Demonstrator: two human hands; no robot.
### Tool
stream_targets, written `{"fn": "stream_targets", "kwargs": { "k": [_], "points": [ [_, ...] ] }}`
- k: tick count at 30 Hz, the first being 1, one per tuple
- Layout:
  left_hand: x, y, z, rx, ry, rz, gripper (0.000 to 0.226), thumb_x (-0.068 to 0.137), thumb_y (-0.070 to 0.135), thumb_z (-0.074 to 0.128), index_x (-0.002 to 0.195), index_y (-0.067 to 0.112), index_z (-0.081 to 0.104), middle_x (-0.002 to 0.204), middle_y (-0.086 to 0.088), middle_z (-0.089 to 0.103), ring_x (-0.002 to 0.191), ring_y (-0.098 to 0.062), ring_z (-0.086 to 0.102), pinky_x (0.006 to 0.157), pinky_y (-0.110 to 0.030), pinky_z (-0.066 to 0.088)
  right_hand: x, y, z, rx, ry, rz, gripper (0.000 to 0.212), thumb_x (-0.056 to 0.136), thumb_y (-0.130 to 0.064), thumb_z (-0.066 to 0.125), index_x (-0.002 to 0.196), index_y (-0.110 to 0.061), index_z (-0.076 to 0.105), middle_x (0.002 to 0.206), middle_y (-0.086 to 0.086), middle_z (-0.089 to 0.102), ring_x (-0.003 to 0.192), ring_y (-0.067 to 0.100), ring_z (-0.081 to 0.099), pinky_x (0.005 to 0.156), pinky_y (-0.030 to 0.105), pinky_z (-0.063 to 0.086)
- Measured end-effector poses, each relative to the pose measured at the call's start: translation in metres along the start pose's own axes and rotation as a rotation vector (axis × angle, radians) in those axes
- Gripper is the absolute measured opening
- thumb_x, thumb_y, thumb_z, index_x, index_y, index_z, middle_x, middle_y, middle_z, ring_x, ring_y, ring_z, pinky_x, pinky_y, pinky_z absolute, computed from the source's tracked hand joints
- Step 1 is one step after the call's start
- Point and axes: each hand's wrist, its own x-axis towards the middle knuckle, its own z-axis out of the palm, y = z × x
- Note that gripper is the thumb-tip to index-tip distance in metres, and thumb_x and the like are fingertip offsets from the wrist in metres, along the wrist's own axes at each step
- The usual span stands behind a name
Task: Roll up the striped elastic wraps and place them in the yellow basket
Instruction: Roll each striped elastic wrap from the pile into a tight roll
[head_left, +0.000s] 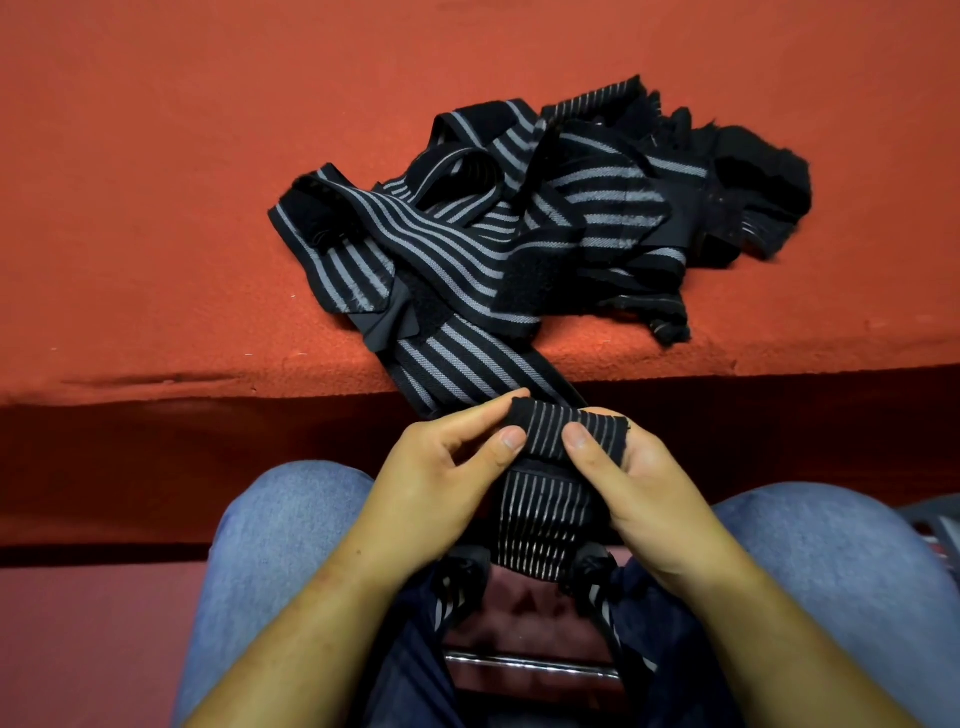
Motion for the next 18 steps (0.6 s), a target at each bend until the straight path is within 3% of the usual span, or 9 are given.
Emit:
{"fn": "stream_targets", "kwargs": {
  "k": [5,8,11,14,18],
  "points": [
    [-0.0001,0.0001,-0.0009,0.016,-0.03,-0.007,0.034,0.101,0.02,0.065,0.135,0.026,0.068,0.123,0.022,0.073,0.123,0.004,0.063,0.105,-0.014,0.045,-0.0002,-0.0015,-0.0006,-0.043,0.01,-0.011,0.022,0.094,-0.045,0.068,0.104,-0.026,0.074,0.103,0.007,0.079,0.095,0.018,0.075,0.087,0.038,0.057],
    [0.0001,-0.0007,-0.0001,0.012,-0.036,-0.021,0.036,0.1,0.021,0.068,0.135,0.027,0.068,0.121,0.019,0.074,0.121,0.001,0.065,0.103,-0.016,0.047,-0.0006,-0.0029,-0.0004,-0.05,0.017,-0.022,0.026,0.094,-0.05,0.069,0.103,-0.026,0.074,0.103,0.011,0.078,0.099,0.029,0.075,0.09,0.049,0.059],
    [0.0013,-0.0035,0.0025,-0.065,-0.038,-0.059,0.038,0.098,0.017,0.071,0.135,0.027,0.069,0.117,-0.002,0.077,0.113,-0.019,0.072,0.103,-0.033,0.055,-0.0003,-0.0024,-0.0006,-0.007,0.031,-0.016,0.037,0.087,-0.055,0.069,0.105,-0.023,0.073,0.108,0.016,0.077,0.105,0.038,0.073,0.099,0.06,0.056],
    [0.0016,-0.0041,0.0039,-0.144,-0.042,-0.051,0.034,0.097,0.013,0.071,0.13,0.024,0.072,0.112,-0.01,0.077,0.107,-0.029,0.073,0.102,-0.043,0.057,0.001,-0.0008,0.0004,0.037,0.032,0.02,0.04,0.09,-0.05,0.07,0.111,-0.016,0.073,0.112,0.017,0.077,0.109,0.038,0.073,0.103,0.065,0.051],
    [0.0011,-0.0005,0.0034,-0.196,-0.009,-0.031,0.03,0.094,0.009,0.072,0.12,0.023,0.074,0.107,-0.004,0.079,0.099,-0.018,0.073,0.093,-0.028,0.058,0.0018,-0.0012,0.0029,0.146,0.001,0.089,0.047,0.095,-0.043,0.066,0.126,-0.009,0.069,0.122,0.017,0.075,0.119,0.036,0.07,0.111,0.062,0.046]
  ]
}}
